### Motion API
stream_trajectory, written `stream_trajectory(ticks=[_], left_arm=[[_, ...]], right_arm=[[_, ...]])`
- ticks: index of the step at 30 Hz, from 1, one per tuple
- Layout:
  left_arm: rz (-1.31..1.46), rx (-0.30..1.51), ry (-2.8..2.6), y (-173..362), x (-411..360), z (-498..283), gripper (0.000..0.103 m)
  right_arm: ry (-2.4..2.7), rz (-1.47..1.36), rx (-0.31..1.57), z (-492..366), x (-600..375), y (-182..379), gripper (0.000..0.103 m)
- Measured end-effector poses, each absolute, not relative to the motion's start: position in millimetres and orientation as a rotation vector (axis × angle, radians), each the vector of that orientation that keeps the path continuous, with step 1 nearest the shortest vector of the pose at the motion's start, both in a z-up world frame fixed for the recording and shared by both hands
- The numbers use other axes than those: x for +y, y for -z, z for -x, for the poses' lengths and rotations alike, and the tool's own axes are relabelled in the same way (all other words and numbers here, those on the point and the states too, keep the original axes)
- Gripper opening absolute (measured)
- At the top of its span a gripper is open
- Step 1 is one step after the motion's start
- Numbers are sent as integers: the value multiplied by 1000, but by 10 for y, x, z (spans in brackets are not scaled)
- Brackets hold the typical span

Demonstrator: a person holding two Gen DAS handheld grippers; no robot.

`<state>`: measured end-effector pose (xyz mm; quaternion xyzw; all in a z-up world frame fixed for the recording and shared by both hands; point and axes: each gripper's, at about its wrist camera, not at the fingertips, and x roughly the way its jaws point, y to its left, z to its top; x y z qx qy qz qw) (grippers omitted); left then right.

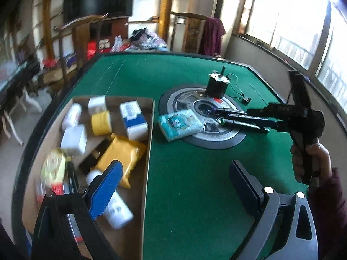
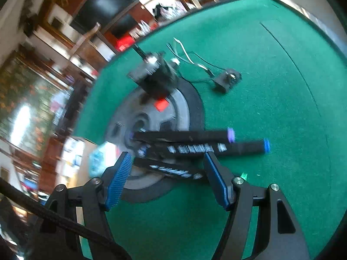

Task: Organize objects
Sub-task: 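Grasp the blue cartoon tissue pack with the left gripper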

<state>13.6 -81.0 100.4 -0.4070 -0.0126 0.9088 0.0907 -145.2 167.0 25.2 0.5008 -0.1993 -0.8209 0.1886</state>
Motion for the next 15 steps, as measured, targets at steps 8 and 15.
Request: stream_trajectory(ticks=[8,15], left_arm=[[1129,204,-2578,-954,-477,375,95],[1170,444,-2470,-690,-189,941,95]], right_arm=[[2292,-1435,-457,1319,1565,-182,71],[2258,-1419,-435,1131,1424,-165,71]])
